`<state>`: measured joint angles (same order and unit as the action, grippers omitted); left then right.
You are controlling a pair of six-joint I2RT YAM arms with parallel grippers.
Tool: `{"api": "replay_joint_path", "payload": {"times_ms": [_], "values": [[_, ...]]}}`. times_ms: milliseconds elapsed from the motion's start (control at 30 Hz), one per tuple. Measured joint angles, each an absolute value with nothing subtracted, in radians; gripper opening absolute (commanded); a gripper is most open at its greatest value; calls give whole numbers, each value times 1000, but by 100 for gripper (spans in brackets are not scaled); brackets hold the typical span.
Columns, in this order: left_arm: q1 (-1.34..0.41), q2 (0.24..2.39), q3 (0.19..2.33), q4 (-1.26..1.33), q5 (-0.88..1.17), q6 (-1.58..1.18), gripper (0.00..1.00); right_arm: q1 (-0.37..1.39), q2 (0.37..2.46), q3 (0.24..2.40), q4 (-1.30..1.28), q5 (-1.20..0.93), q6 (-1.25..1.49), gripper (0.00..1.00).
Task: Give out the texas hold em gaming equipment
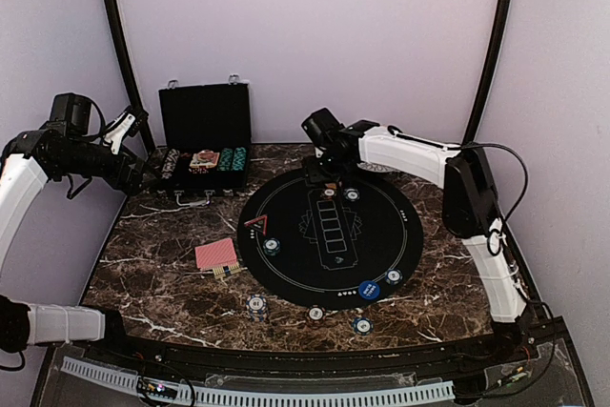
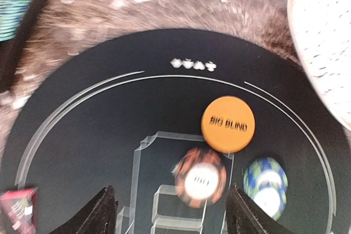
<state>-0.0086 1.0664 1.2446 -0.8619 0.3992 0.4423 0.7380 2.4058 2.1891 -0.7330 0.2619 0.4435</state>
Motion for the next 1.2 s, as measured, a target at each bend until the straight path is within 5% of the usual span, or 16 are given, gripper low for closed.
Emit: {"api": "replay_joint_path", "payload": {"times_ms": [333,567,1200], "values": [[-9,1064,1245,-863,399,443,99,1023,1902,1654,-665,274,432,85],[-9,1061,1245,-867,399,442,99,1215,1805,1382,-705,185,470,92],[-9,1054,1235,-862,373,442,99,1276,1829,1312,-691,57,480,82]]}}
